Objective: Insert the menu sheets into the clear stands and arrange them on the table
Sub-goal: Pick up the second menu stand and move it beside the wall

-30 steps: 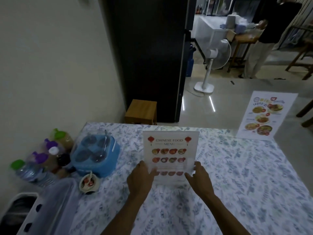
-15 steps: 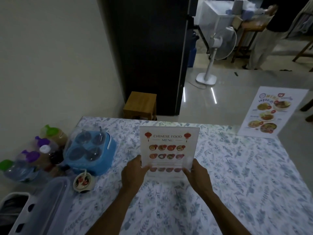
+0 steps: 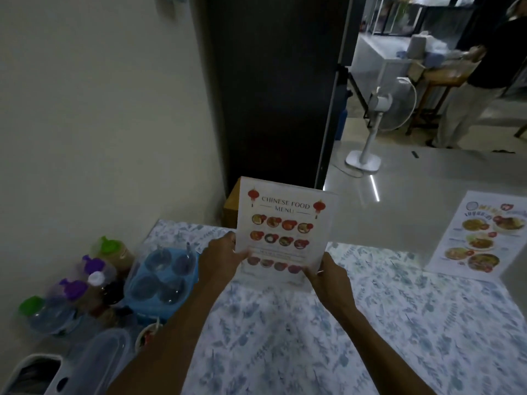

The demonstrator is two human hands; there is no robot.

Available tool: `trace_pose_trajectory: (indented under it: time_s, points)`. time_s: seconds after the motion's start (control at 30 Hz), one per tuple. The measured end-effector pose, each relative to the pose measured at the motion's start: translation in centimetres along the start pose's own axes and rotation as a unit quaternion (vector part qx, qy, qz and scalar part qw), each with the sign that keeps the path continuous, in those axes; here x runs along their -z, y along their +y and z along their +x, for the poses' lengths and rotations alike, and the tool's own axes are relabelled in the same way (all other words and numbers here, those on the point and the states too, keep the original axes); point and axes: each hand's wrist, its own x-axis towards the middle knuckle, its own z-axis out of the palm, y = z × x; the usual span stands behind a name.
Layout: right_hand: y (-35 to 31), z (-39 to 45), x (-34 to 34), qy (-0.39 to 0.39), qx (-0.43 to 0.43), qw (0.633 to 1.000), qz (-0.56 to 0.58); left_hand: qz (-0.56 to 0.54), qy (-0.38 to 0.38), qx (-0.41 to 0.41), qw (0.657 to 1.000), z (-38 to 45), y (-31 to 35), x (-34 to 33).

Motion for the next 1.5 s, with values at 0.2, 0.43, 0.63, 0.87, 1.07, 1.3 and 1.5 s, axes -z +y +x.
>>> trace_pose_trajectory:
  time_s: [0.2,0.43,0.63,0.87,1.07,1.3,1.5]
  points:
    - [-6.6,6.5,-5.2,0.026,-0.001,1.000,0.013,0.018,0.011,-0.045,0.999,9.2,-3.5,5.2]
    - [-14.1,13.9,-15.8,0.016,0.005,1.000,0.023,0.045,0.036,-0.031,0.998,18.1,-11.8,11.3]
    - [-17.1,17.4,-24.0,-0.023,0.002,0.999,0.030,0.049,0.034,0.018,0.998,22.6,-19.3,13.1]
    - [-18.3,20.0,-29.3,-0.038,0.009,0.999,0.019,0.062,0.064,0.077,0.993,25.5,-23.4,11.4]
    - [-18.2,20.5,-32.9,-0.046,0.006,0.999,0.023,0.039,0.052,0.139,0.988,26.7,-25.7,9.4]
    - [-18.1,20.1,-33.8,-0.058,0.004,0.998,0.001,0.024,0.027,0.170,0.985,26.7,-27.6,8.8]
    - [-17.4,20.2,-33.5,-0.062,0.014,0.998,-0.017,-0.002,0.035,0.164,0.986,26.2,-27.4,8.8]
